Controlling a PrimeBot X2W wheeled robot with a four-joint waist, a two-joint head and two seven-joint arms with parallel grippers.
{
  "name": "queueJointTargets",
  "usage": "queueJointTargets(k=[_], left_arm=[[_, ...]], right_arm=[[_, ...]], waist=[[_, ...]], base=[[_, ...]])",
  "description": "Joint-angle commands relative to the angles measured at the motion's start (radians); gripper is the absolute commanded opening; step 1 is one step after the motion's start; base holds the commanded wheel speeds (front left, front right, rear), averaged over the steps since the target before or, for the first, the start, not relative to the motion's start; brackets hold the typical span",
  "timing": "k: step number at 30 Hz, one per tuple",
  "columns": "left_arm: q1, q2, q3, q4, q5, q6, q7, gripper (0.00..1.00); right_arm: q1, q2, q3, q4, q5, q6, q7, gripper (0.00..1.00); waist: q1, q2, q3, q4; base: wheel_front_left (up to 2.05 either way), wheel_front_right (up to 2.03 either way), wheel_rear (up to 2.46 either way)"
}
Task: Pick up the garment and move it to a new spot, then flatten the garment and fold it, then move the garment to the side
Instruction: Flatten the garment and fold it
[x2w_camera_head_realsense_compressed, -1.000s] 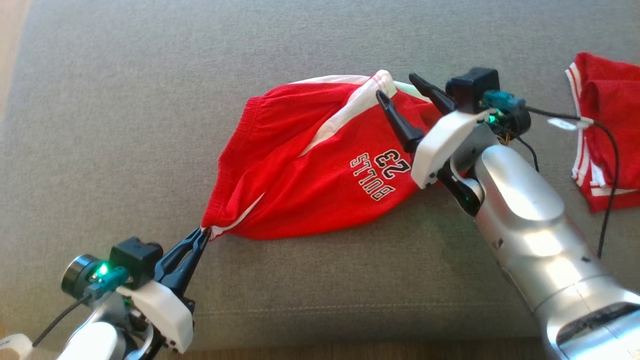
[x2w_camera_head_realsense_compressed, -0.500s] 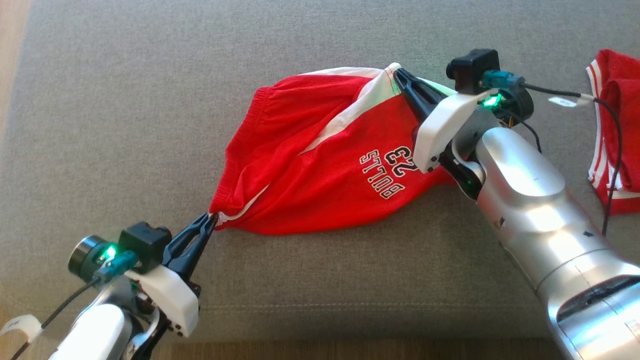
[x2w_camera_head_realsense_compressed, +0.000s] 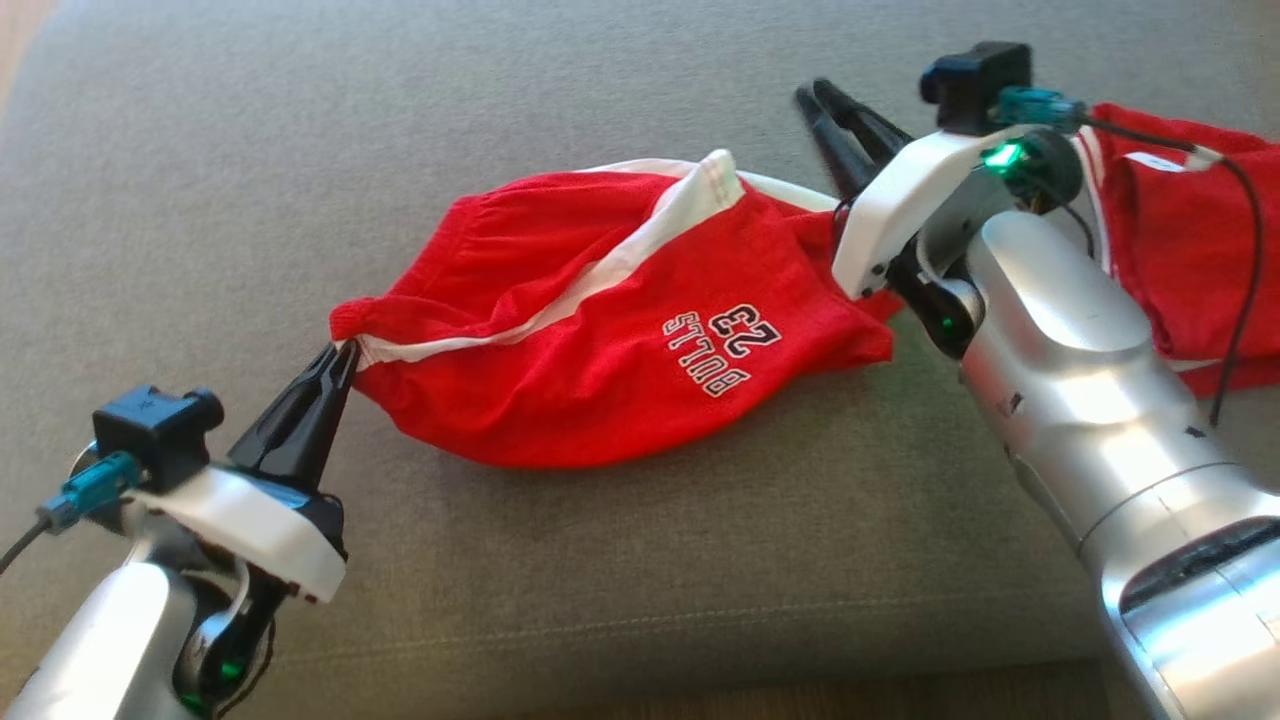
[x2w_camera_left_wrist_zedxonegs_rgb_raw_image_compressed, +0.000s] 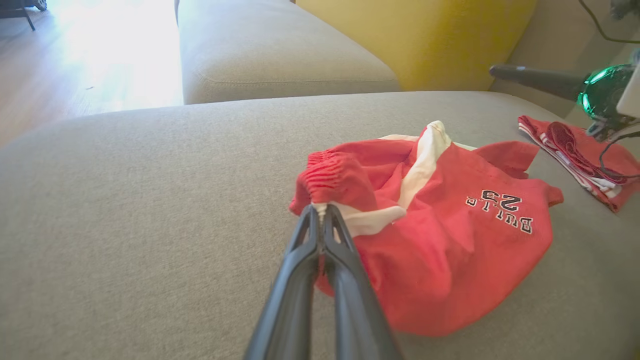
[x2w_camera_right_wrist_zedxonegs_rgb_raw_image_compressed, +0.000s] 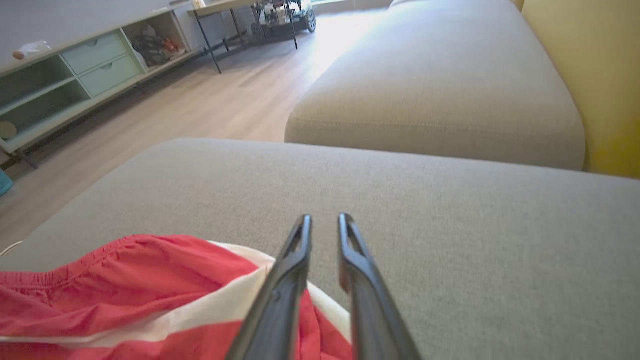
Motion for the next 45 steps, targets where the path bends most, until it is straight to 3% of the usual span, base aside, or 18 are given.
queueJointTargets(k=[1, 6, 15, 17, 19, 20, 24, 32, 36, 37, 38, 39, 45], left_arm=[[-0.040, 0.036, 0.045, -0.036, -0.007, -0.005, 0.004, 0.00], [-0.035, 0.036, 0.016, -0.053, 0.007, -0.005, 0.014, 0.00], [-0.032, 0.015, -0.027, -0.037, 0.025, -0.005, 0.004, 0.00], [-0.032, 0.013, -0.030, -0.032, 0.026, -0.005, 0.000, 0.00], [-0.032, 0.012, -0.033, -0.027, 0.026, -0.005, -0.002, 0.00], [-0.032, 0.012, -0.034, -0.025, 0.026, -0.004, -0.003, 0.00], [-0.034, 0.014, -0.038, -0.016, 0.026, -0.005, -0.004, 0.00], [-0.038, 0.012, -0.024, -0.012, 0.002, -0.005, -0.028, 0.00], [-0.034, 0.022, -0.018, -0.008, -0.011, -0.005, -0.026, 0.00], [-0.034, 0.022, -0.020, -0.008, -0.012, -0.006, -0.025, 0.00], [-0.035, 0.022, -0.023, -0.008, -0.011, -0.006, -0.024, 0.00], [-0.036, 0.021, -0.026, -0.008, -0.010, -0.006, -0.025, 0.00], [-0.042, 0.013, -0.046, 0.001, 0.004, -0.006, -0.034, 0.00]], right_arm=[[-0.012, 0.018, 0.020, -0.028, 0.017, 0.000, 0.017, 1.00], [-0.009, 0.018, 0.088, -0.023, 0.064, 0.000, 0.089, 1.00], [-0.004, 0.004, 0.171, 0.004, 0.105, 0.000, 0.101, 1.00], [-0.004, 0.004, 0.188, 0.007, 0.114, 0.000, 0.105, 0.89], [-0.005, 0.002, 0.204, 0.007, 0.121, 0.000, 0.102, 0.71], [-0.006, 0.002, 0.211, 0.008, 0.125, 0.000, 0.102, 0.51], [-0.009, 0.002, 0.234, 0.016, 0.141, 0.000, 0.096, 0.00], [-0.045, -0.008, 0.236, 0.044, 0.160, 0.000, 0.009, 0.00], [-0.049, -0.009, 0.248, 0.045, 0.184, 0.000, 0.022, 0.00], [-0.049, -0.010, 0.253, 0.045, 0.191, 0.000, 0.033, 0.15], [-0.048, -0.011, 0.261, 0.047, 0.194, 0.000, 0.044, 0.80], [-0.048, -0.014, 0.270, 0.049, 0.197, 0.000, 0.055, 1.00], [-0.048, -0.018, 0.305, 0.071, 0.202, 0.000, 0.083, 1.00]], waist=[[0.0000, 0.0000, 0.002, -0.003], [0.0000, 0.0000, 0.026, 0.024], [0.0000, 0.0000, 0.050, 0.077], [0.0000, 0.0000, 0.052, 0.080], [0.0000, 0.0000, 0.053, 0.081], [0.0000, 0.0000, 0.053, 0.081], [0.0000, 0.0000, 0.050, 0.081], [0.0000, 0.0000, 0.032, 0.065], [0.0000, 0.0000, 0.022, 0.046], [0.0000, 0.0000, 0.022, 0.044], [0.0000, 0.0000, 0.023, 0.044], [0.0000, 0.0000, 0.025, 0.046], [0.0000, 0.0000, 0.031, 0.067]], base=[[0.00, 0.00, 0.00], [0.00, 0.00, 0.00], [0.00, 0.00, 0.00], [0.00, 0.00, 0.00], [0.00, 0.00, 0.00], [0.00, 0.00, 0.00], [0.00, 0.00, 0.00], [0.00, 0.00, 0.00], [0.00, 0.00, 0.00], [0.00, 0.00, 0.00], [0.00, 0.00, 0.00], [0.00, 0.00, 0.00], [0.00, 0.00, 0.00]])
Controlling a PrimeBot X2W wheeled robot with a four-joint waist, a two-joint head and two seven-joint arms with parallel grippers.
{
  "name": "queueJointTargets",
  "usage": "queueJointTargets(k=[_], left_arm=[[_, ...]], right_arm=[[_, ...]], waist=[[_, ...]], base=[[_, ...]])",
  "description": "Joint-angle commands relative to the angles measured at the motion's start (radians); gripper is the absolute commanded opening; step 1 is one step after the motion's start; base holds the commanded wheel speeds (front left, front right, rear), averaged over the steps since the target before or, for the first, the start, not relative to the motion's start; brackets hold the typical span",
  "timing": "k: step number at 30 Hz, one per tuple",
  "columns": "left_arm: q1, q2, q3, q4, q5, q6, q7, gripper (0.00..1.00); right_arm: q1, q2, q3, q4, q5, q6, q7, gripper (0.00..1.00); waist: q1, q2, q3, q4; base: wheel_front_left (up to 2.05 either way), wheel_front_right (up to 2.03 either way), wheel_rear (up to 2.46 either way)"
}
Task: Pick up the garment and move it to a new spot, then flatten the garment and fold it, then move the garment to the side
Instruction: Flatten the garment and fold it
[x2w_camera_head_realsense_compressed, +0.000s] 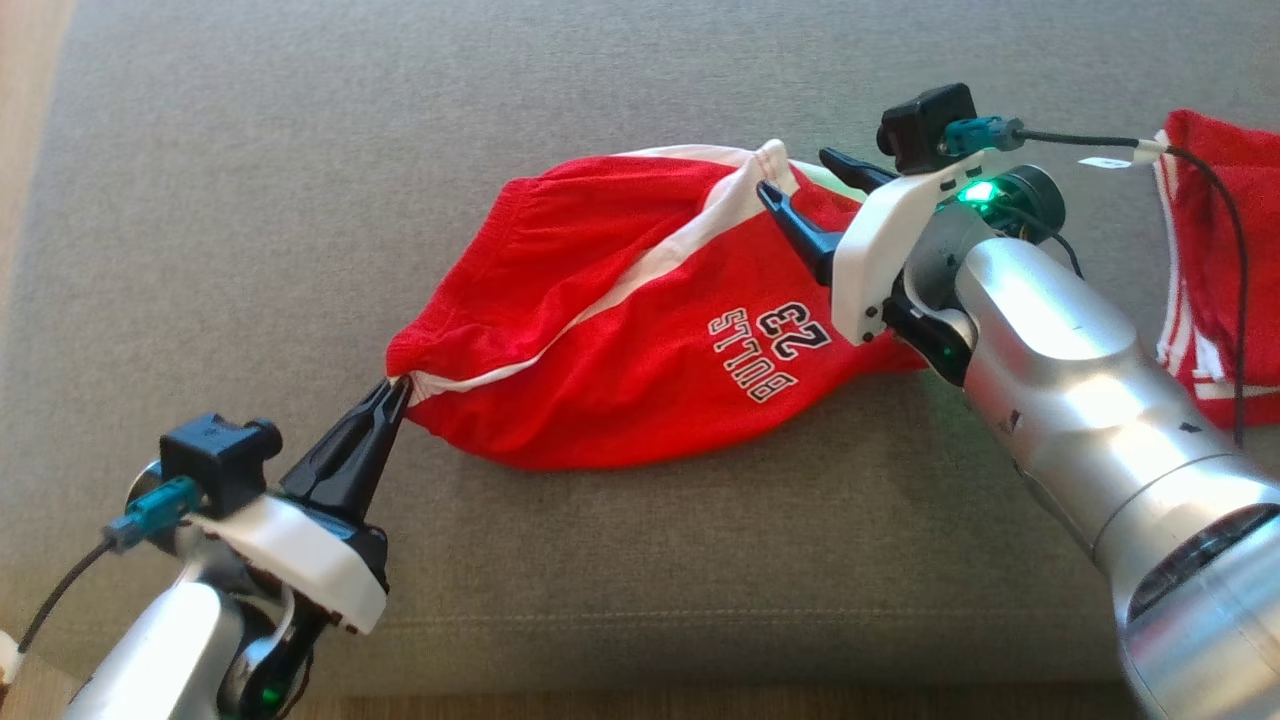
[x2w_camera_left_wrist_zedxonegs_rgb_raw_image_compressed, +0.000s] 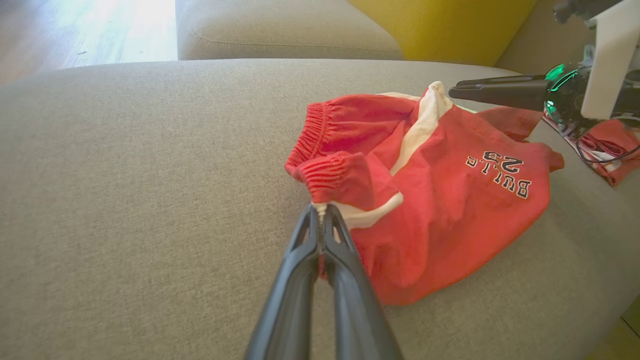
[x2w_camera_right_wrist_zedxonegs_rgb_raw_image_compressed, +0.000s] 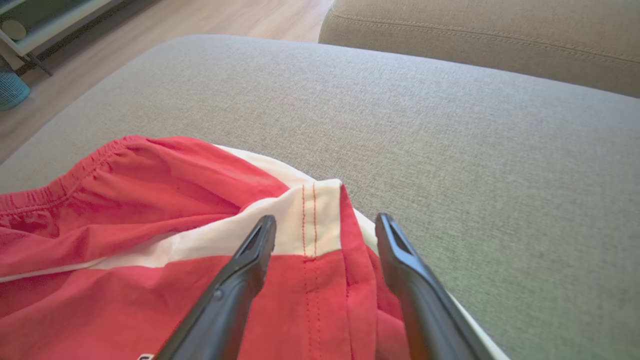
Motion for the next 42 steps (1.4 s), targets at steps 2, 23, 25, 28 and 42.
queueJointTargets(k=[2, 23, 25, 28, 42], left_arm=[[-0.046, 0.021, 0.034, -0.017, 0.008, 0.000, -0.014, 0.00], [-0.071, 0.009, 0.019, 0.020, 0.005, 0.006, -0.049, 0.00], [-0.073, -0.001, 0.040, 0.013, -0.010, 0.013, -0.077, 0.00], [-0.087, -0.035, 0.094, -0.005, -0.072, 0.014, -0.111, 0.00], [-0.788, -0.069, 0.240, 0.087, -0.148, -0.011, -0.138, 0.00]], right_arm=[[-0.012, 0.014, 0.014, -0.006, 0.010, 0.000, 0.001, 1.00], [-0.061, 0.004, 0.074, 0.035, 0.042, 0.000, -0.064, 0.00], [-0.073, -0.007, 0.068, 0.023, 0.053, 0.000, -0.094, 0.00], [-0.104, -0.032, 0.031, -0.009, 0.089, 0.000, -0.133, 0.00], [-0.401, -0.191, -0.361, -0.264, -0.038, 0.000, -0.166, 0.00]], waist=[[0.0000, 0.0000, 0.002, 0.018], [0.0000, 0.0000, -0.002, 0.031], [0.0000, 0.0000, -0.010, 0.021], [0.0000, 0.0000, -0.017, 0.006], [0.0000, 0.0000, 0.034, -0.091]], base=[[0.00, 0.00, 0.00], [0.00, 0.00, 0.00], [0.00, 0.00, 0.00], [0.00, 0.00, 0.00], [0.00, 0.00, 0.00]])
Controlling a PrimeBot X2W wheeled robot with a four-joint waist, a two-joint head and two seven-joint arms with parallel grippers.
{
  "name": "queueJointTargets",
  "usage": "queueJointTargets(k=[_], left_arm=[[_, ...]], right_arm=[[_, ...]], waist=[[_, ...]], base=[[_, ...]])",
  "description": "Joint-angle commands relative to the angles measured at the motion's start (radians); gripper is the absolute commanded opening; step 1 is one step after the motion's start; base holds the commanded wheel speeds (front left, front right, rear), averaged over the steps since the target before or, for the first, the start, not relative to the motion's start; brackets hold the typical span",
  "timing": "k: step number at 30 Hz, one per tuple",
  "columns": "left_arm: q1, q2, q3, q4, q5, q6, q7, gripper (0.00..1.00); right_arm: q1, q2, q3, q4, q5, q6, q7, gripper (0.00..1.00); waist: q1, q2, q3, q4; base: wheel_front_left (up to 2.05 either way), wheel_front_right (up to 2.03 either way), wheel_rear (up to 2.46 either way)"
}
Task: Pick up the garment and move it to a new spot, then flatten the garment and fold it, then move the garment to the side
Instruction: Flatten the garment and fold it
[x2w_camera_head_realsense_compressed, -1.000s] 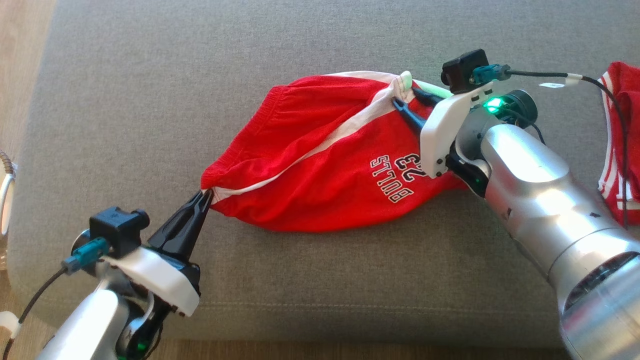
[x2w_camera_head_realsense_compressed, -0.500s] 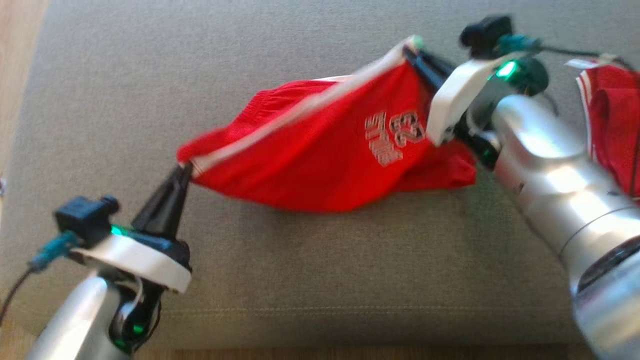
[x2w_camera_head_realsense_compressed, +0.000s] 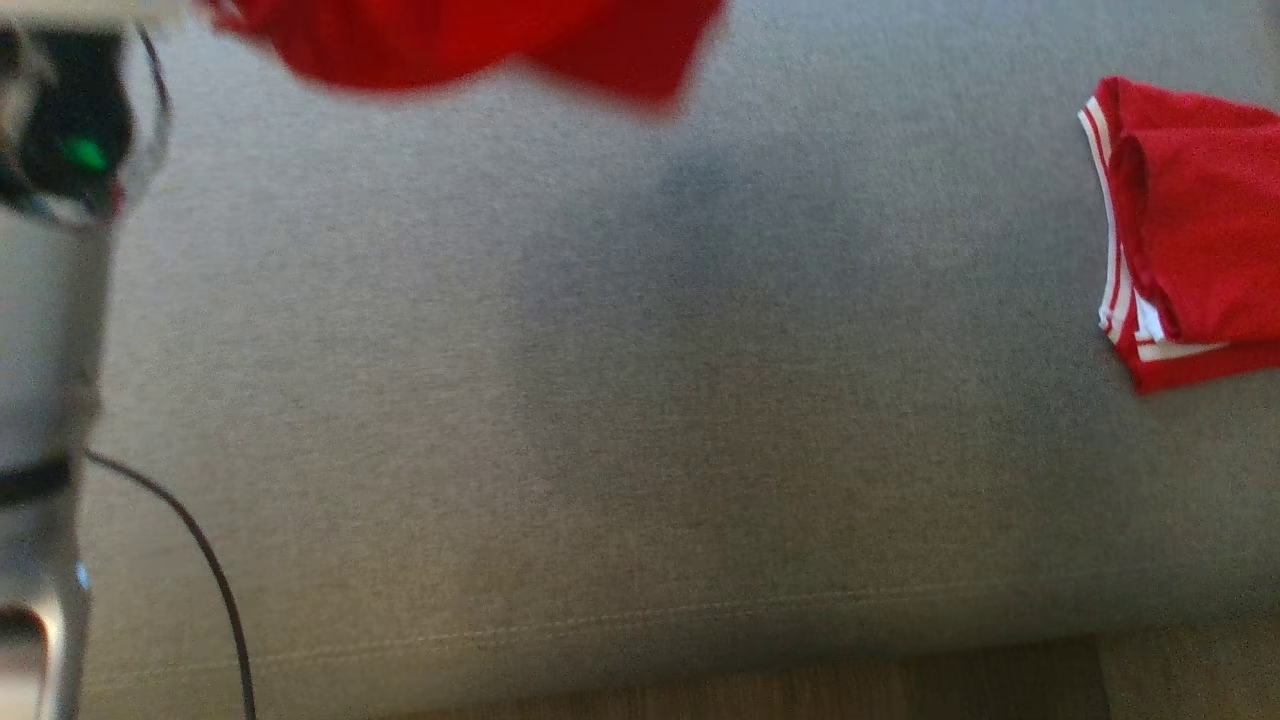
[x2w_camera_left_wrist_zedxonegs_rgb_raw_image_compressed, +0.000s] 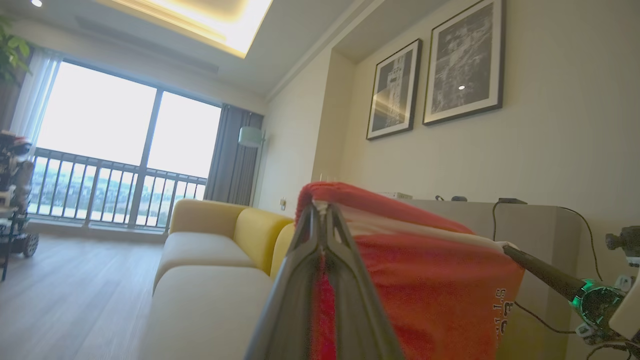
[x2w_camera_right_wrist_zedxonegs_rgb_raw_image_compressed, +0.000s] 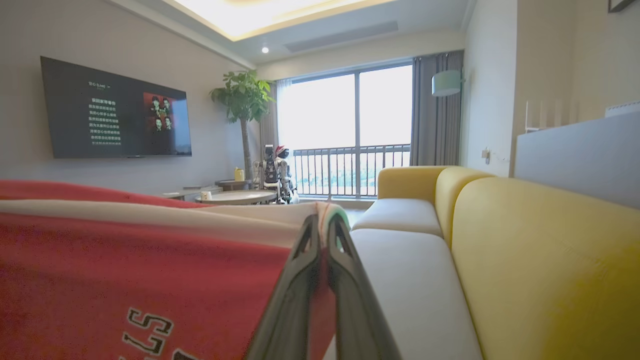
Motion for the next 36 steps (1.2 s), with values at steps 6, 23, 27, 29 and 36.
queueJointTargets(k=[6, 23, 27, 29, 36], left_arm=[[-0.007, 0.055, 0.051, -0.056, 0.084, -0.005, -0.020, 0.00], [0.653, 0.235, -0.459, -0.204, 0.004, -0.006, -0.021, 0.00], [0.728, 0.265, -0.497, -0.199, 0.076, -0.006, -0.021, 0.00], [0.766, 0.260, -0.497, -0.208, 0.084, -0.006, -0.021, 0.00], [0.752, 0.230, -0.453, -0.256, 0.008, -0.006, -0.021, 0.00]], right_arm=[[0.126, 0.029, -0.206, -0.192, -0.174, -0.001, -0.006, 0.00], [1.129, -0.017, -0.338, -0.518, -0.180, -0.001, 0.015, 0.00], [1.335, -0.013, -0.394, -0.677, -0.207, -0.001, 0.119, 0.00], [1.408, -0.012, -0.433, -0.773, -0.207, -0.001, 0.175, 0.00], [1.388, 0.050, -0.585, -1.009, -0.259, -0.001, 0.357, 0.00]], waist=[[0.0000, 0.0000, 0.050, -0.049], [0.0000, 0.0000, 0.042, -0.005], [0.0000, 0.0000, 0.041, -0.016], [0.0000, 0.0000, 0.040, -0.019], [0.0000, 0.0000, 0.050, 0.013]], base=[[0.00, 0.00, 0.00], [0.00, 0.00, 0.00], [0.00, 0.00, 0.00], [0.00, 0.00, 0.00], [0.00, 0.00, 0.00]])
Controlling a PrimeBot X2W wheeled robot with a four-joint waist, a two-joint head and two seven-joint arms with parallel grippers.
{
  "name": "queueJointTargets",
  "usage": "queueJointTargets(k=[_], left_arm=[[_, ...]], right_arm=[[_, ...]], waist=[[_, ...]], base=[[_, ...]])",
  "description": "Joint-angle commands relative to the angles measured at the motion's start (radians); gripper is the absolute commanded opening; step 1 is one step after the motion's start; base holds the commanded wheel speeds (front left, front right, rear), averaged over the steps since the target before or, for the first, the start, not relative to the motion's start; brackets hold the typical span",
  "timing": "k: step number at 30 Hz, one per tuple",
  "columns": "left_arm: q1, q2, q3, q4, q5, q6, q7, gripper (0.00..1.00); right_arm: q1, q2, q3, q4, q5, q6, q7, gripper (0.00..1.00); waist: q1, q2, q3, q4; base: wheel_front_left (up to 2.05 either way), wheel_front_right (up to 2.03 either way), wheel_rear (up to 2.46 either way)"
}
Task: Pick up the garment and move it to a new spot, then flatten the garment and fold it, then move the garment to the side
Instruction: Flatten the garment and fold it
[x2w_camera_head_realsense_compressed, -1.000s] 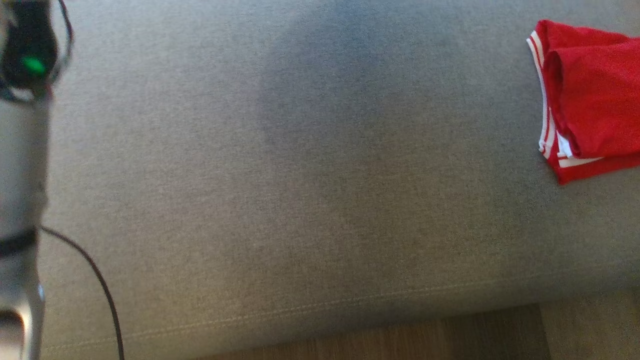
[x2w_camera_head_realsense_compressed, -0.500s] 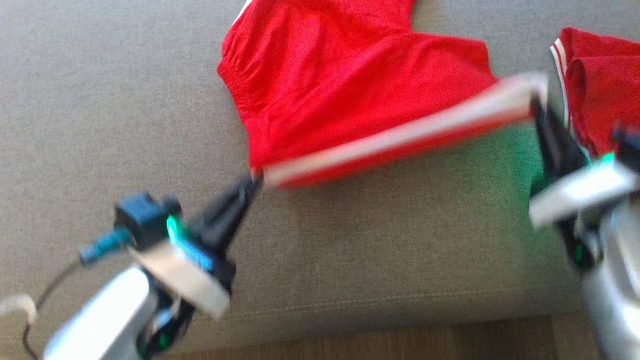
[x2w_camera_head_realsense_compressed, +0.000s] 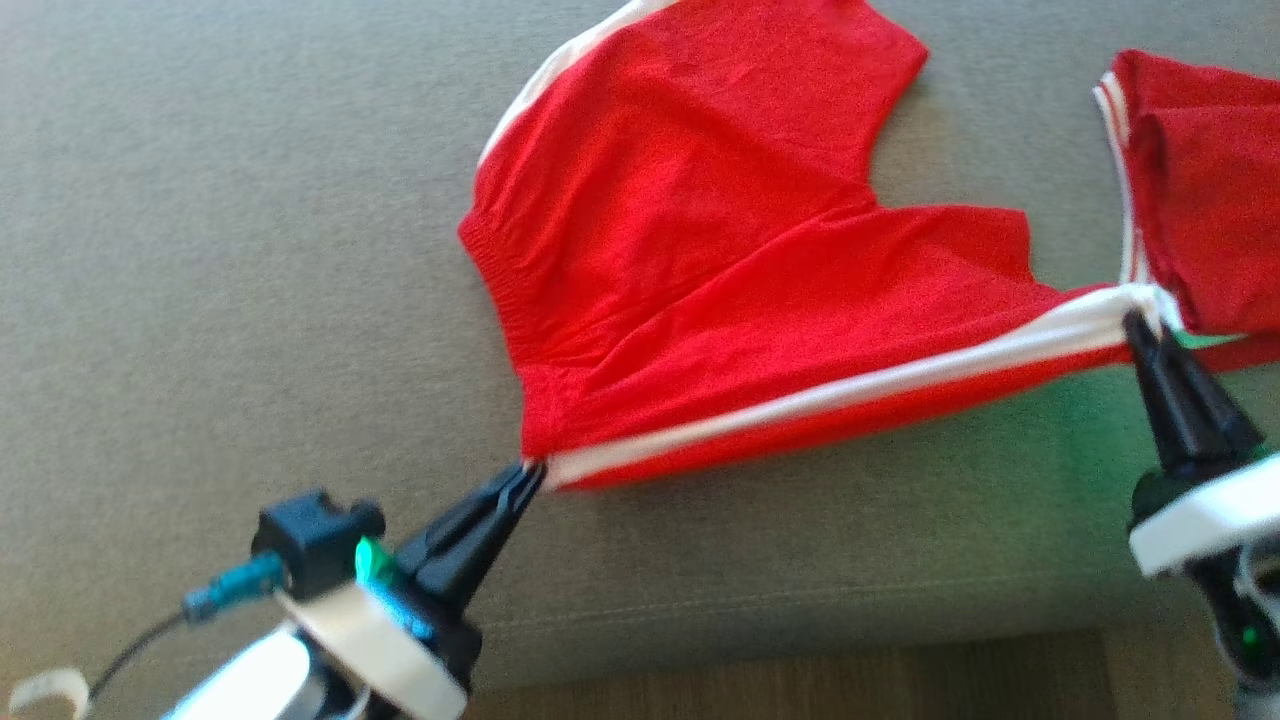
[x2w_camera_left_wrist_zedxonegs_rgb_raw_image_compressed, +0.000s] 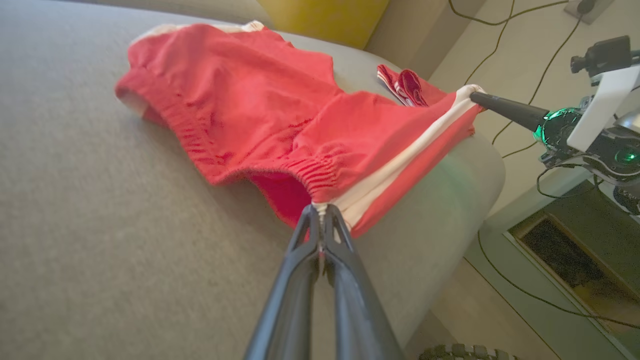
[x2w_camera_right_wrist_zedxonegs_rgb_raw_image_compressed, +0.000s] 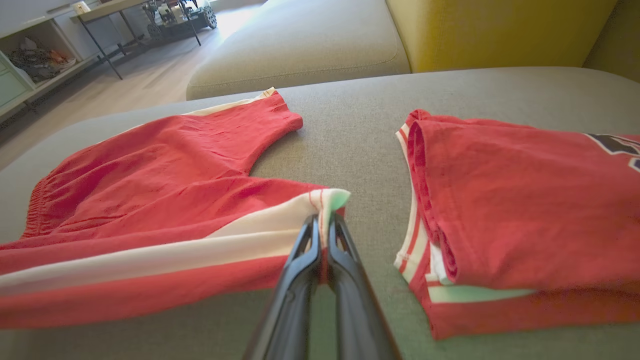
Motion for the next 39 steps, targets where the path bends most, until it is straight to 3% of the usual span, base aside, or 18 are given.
queueJointTargets(k=[1, 7, 14, 18, 23, 38, 39], left_arm=[[-0.083, 0.007, 0.040, -0.025, -0.020, 0.001, -0.005, 0.00], [-0.184, -0.074, 0.076, 0.049, -0.140, 0.001, -0.005, 0.00], [-0.320, -0.221, 0.098, 0.193, -0.281, 0.001, -0.005, 0.00], [-0.398, -0.268, 0.099, 0.269, -0.308, 0.001, -0.005, 0.00], [-0.460, -0.329, 0.175, 0.344, -0.281, 0.001, -0.005, 0.00], [-0.544, -0.370, 0.206, 0.421, -0.213, 0.001, -0.005, 0.00], [-0.543, -0.374, 0.208, 0.424, -0.208, 0.001, -0.005, 0.00]], right_arm=[[-0.064, -0.008, -0.007, -0.023, -0.013, -0.001, 0.041, 0.00], [-0.286, -0.006, -0.018, 0.092, -0.066, -0.001, 0.124, 0.00], [-0.628, -0.031, 0.043, 0.368, -0.145, -0.001, 0.140, 0.00], [-0.800, -0.043, 0.089, 0.525, -0.181, -0.001, 0.130, 0.00], [-0.974, -0.063, 0.161, 0.676, -0.219, -0.001, 0.085, 0.00], [-1.274, -0.032, 0.278, 1.032, -0.283, -0.001, -0.134, 0.00], [-1.284, -0.028, 0.283, 1.052, -0.284, -0.001, -0.146, 0.08]], waist=[[0.0001, 0.0000, 0.004, 0.029], [0.0001, 0.0000, 0.026, 0.068], [0.0001, 0.0000, 0.081, 0.137], [0.0001, 0.0000, 0.119, 0.172], [0.0001, 0.0000, 0.169, 0.197], [0.0001, 0.0000, 0.251, 0.218], [0.0001, 0.0000, 0.252, 0.219]], base=[[0.00, 0.00, 0.00], [0.00, 0.00, 0.00], [0.00, 0.00, 0.00], [0.00, 0.00, 0.00], [0.00, 0.00, 0.00], [0.00, 0.00, 0.00], [0.00, 0.00, 0.00]])
